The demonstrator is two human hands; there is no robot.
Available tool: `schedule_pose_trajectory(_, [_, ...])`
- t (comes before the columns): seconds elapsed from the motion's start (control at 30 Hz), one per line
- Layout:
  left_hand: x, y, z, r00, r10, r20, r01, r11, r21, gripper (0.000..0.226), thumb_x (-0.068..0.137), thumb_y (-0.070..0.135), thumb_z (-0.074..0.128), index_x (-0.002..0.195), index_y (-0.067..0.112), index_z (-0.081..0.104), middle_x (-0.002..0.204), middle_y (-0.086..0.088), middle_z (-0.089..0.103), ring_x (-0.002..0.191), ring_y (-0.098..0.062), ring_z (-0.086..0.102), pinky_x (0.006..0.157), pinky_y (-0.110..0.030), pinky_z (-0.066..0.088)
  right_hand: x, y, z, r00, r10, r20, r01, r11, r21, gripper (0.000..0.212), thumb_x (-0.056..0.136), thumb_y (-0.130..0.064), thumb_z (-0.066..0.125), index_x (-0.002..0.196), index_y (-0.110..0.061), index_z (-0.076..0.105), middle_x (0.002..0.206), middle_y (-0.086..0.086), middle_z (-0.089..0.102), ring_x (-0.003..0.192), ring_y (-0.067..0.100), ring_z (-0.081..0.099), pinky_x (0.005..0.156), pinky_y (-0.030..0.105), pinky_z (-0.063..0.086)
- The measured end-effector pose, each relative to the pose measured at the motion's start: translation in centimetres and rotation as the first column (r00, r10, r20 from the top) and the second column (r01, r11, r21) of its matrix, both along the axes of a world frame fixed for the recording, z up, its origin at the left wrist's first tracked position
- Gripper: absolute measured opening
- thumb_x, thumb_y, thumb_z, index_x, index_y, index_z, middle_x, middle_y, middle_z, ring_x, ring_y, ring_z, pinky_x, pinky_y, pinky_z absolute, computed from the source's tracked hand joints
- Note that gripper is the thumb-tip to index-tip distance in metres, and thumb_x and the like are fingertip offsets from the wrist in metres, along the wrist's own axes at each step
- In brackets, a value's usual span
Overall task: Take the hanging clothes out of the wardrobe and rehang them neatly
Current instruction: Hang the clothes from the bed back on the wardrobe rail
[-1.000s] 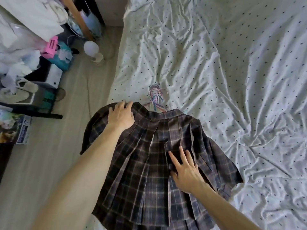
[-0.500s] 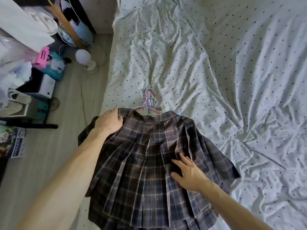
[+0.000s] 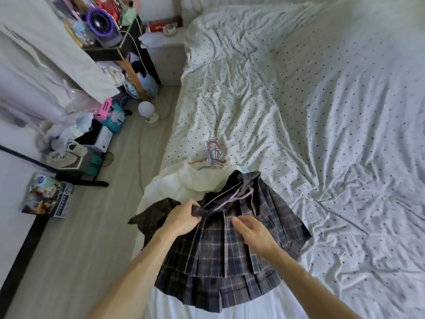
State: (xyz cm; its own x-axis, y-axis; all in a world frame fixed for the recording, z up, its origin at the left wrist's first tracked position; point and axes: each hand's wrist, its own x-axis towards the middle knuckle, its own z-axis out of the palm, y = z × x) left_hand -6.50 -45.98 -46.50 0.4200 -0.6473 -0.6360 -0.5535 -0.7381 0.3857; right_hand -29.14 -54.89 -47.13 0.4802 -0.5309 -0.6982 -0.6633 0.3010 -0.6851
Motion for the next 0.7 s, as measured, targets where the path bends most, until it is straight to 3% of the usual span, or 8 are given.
schedule_pose_trajectory(0.07, [-4.4,1.2,0.4,0.995,-0.102,0.012,0.102,0.995,-0.022,0.022,0.092,0.031,0.061,0.114,0.032,0.064,0.108,0.006,0.071,0.099,-0.017,0.066,0.085,-0.033,0.053,0.4,0.7,0.3,0.992,-0.113,0.049,0.110,0.991,0.073,0.057,0.078,-0.076,0.059,0.102,-0.025,0.061,0.083,-0.012,0.059,0.072,0.004,0.056,0.071,0.026,0.047])
schedule_pose_trajectory(0.13, [-8.5,2.1,0.6,0.992,-0.125,0.004,0.125,0.990,-0.065,0.024,0.094,0.032,0.059,0.116,0.032,0.067,0.109,0.007,0.072,0.100,-0.017,0.067,0.084,-0.031,0.053,0.9,1.5,-0.2,0.965,-0.254,0.060,0.241,0.956,0.169,0.046,0.082,-0.060,0.066,0.095,-0.017,0.057,0.080,-0.004,0.058,0.066,0.009,0.056,0.058,0.028,0.047])
schedule_pose_trajectory(0.2, [-12.1,2.8,0.9,0.993,-0.110,-0.042,0.105,0.987,-0.119,0.025,0.094,0.034,0.059,0.118,0.031,0.067,0.109,0.008,0.073,0.099,-0.016,0.067,0.085,-0.030,0.053,0.8,2.3,-0.6,0.929,-0.366,-0.046,0.369,0.918,0.145,0.034,0.089,-0.038,0.066,0.111,-0.015,0.055,0.104,0.004,0.062,0.090,0.020,0.063,0.071,0.036,0.056])
schedule_pose_trajectory(0.27, [-14.4,3.4,1.4,0.981,-0.109,-0.161,0.090,0.989,-0.117,0.029,0.090,0.038,0.063,0.118,0.032,0.067,0.108,0.010,0.072,0.099,-0.012,0.067,0.090,-0.032,0.054,-0.8,2.7,-0.6,0.918,-0.369,-0.143,0.373,0.928,0.000,0.017,0.092,-0.017,0.054,0.108,-0.019,0.057,0.112,0.005,0.061,0.100,0.024,0.059,0.081,0.034,0.051])
schedule_pose_trajectory(0.4, [-15.1,2.3,3.2,0.925,-0.130,-0.358,0.114,0.991,-0.067,0.038,0.080,0.041,0.073,0.117,0.031,0.071,0.111,0.015,0.072,0.102,0.000,0.065,0.099,-0.028,0.051,-6.0,1.2,1.3,0.940,-0.314,-0.133,0.299,0.947,-0.116,0.020,0.091,-0.009,0.053,0.087,-0.027,0.061,0.087,-0.003,0.062,0.079,0.017,0.059,0.066,0.027,0.045])
schedule_pose_trajectory(0.47, [-14.7,0.1,5.1,0.950,-0.143,-0.277,0.103,0.982,-0.156,0.036,0.086,0.037,0.070,0.121,0.031,0.067,0.117,0.014,0.069,0.105,-0.001,0.064,0.100,-0.028,0.050,-9.5,-0.2,3.7,0.954,-0.294,-0.058,0.283,0.948,-0.148,0.022,0.089,-0.008,0.062,0.080,-0.028,0.065,0.075,-0.006,0.062,0.073,0.014,0.058,0.064,0.023,0.043])
schedule_pose_trajectory(0.57, [-15.0,-5.0,9.4,0.976,-0.218,0.026,0.212,0.905,-0.369,0.046,0.091,0.032,0.064,0.136,0.027,0.054,0.135,0.006,0.058,0.122,-0.012,0.055,0.104,-0.026,0.042,-16.5,-2.5,8.9,0.971,-0.241,-0.009,0.233,0.949,-0.213,0.015,0.088,-0.007,0.067,0.084,-0.021,0.071,0.069,-0.004,0.061,0.066,0.012,0.055,0.060,0.018,0.042])
schedule_pose_trajectory(0.7, [-20.1,-12.5,16.4,0.777,-0.468,0.422,0.620,0.686,-0.381,0.075,0.092,0.045,0.061,0.155,0.028,0.024,0.158,0.000,0.029,0.144,-0.022,0.030,0.116,-0.042,0.032,-27.3,-4.5,17.9,0.991,-0.132,-0.032,0.111,0.925,-0.363,0.013,0.089,-0.012,0.068,0.087,-0.024,0.073,0.063,-0.009,0.058,0.056,0.003,0.048,0.054,0.016,0.034])
